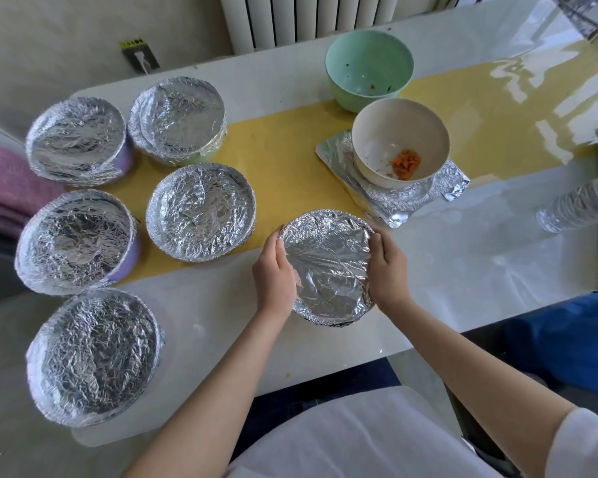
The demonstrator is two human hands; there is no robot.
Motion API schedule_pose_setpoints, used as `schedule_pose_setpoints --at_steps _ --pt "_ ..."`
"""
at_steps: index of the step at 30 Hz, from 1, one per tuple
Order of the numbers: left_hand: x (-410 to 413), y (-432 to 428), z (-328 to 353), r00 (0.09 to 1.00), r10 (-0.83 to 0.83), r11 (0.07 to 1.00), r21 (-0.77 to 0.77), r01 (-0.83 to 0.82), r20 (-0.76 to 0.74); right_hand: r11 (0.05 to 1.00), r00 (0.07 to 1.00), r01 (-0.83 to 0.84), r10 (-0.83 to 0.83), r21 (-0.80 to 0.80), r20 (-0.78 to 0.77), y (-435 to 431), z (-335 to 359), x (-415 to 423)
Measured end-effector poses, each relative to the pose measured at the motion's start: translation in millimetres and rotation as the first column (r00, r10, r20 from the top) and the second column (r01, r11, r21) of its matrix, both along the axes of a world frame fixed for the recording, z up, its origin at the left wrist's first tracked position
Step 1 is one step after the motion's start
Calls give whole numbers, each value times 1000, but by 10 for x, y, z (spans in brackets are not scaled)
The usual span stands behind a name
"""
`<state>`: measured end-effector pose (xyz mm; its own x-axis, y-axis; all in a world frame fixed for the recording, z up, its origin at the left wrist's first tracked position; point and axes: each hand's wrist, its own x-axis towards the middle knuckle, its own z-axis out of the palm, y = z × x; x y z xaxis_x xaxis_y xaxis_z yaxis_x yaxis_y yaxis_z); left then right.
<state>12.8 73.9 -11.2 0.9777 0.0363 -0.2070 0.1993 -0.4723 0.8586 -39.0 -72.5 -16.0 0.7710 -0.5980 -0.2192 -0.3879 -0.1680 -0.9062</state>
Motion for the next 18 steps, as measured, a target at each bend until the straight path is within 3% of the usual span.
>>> schedule_pose_setpoints --at_steps 12,14,18 --pt "8 24 -9 998 -48 997 -61 45 -40 997 997 -66 68 24 -44 -40 76 -8" --pt "-1 32 0 994 -94 994 -57 91 -47 979 979 -179 167 -99 -118 -95 82 10" --pt "-12 68 -55 989 -149 988 -49 149 17 812 912 -410 372 -415 -175 -228 179 162"
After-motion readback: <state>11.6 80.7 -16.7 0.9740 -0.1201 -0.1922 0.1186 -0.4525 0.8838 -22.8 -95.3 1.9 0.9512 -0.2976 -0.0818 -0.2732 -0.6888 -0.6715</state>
